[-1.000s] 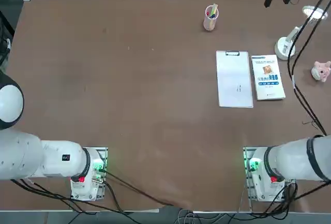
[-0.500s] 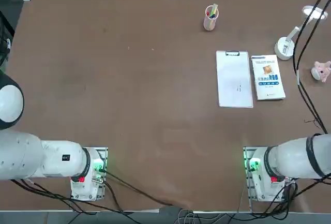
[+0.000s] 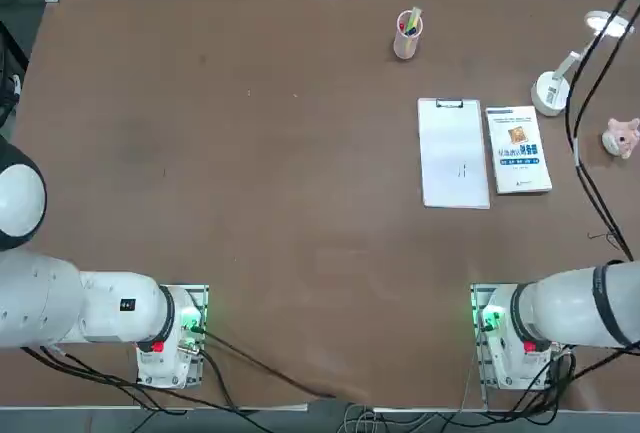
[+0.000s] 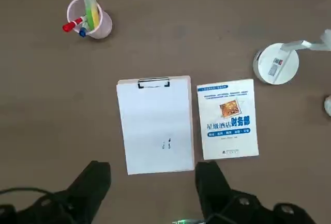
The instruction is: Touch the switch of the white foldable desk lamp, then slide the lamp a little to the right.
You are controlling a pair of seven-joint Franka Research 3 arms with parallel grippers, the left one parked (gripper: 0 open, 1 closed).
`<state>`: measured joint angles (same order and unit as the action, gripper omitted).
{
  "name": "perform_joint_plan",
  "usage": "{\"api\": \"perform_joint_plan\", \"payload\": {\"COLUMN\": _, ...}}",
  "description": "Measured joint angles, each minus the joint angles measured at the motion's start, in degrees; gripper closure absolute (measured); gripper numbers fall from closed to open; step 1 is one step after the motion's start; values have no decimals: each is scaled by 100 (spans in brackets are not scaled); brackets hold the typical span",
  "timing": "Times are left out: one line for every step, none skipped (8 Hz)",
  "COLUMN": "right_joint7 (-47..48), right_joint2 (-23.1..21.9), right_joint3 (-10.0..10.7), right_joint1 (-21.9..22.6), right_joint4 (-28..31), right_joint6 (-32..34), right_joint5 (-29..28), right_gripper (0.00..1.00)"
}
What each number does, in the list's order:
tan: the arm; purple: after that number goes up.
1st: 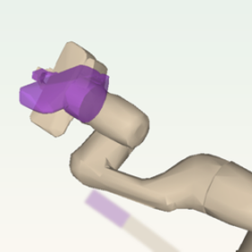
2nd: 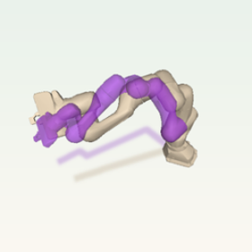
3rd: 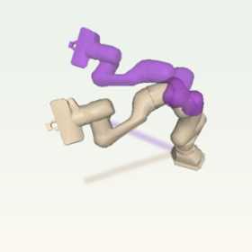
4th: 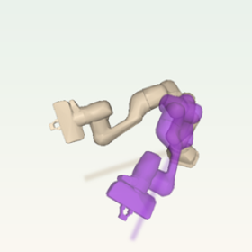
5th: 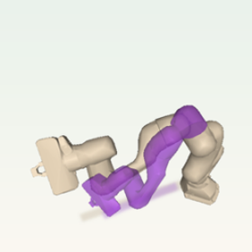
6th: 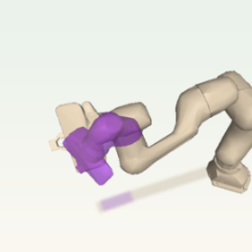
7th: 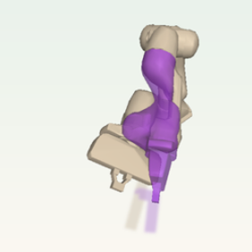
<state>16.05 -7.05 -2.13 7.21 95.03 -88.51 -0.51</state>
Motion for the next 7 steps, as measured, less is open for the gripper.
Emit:
{"api": "perform_joint_plan", "payload": {"right_joint7": -112, "right_joint2": -153, "right_joint3": 22, "right_joint1": 4, "right_joint4": 248, "right_joint6": -147, "right_joint5": 19, "right_gripper": 0}}
{"api": "perform_joint_plan", "payload": {"right_joint7": -333, "right_joint2": -197, "right_joint3": 143, "right_joint1": -8, "right_joint4": 393, "right_joint6": -216, "right_joint5": 29, "right_gripper": 0}}
{"api": "perform_joint_plan", "payload": {"right_joint7": -535, "right_joint2": -185, "right_joint3": 316, "right_joint1": -54, "right_joint4": 446, "right_joint6": -232, "right_joint5": 30, "right_gripper": 0}}
{"api": "perform_joint_plan", "payload": {"right_joint7": -745, "right_joint2": -180, "right_joint3": 429, "right_joint1": -166, "right_joint4": 463, "right_joint6": -228, "right_joint5": 30, "right_gripper": 0}}
{"api": "perform_joint_plan", "payload": {"right_joint7": -873, "right_joint2": -181, "right_joint3": 468, "right_joint1": -284, "right_joint4": 463, "right_joint6": -227, "right_joint5": 30, "right_gripper": 0}}
{"api": "perform_joint_plan", "payload": {"right_joint7": -891, "right_joint2": -181, "right_joint3": 467, "right_joint1": -357, "right_joint4": 463, "right_joint6": -227, "right_joint5": 30, "right_gripper": 0}}
{"api": "perform_joint_plan", "payload": {"right_joint7": -852, "right_joint2": -181, "right_joint3": 442, "right_joint1": -390, "right_joint4": 463, "right_joint6": -227, "right_joint5": 29, "right_gripper": 0}}
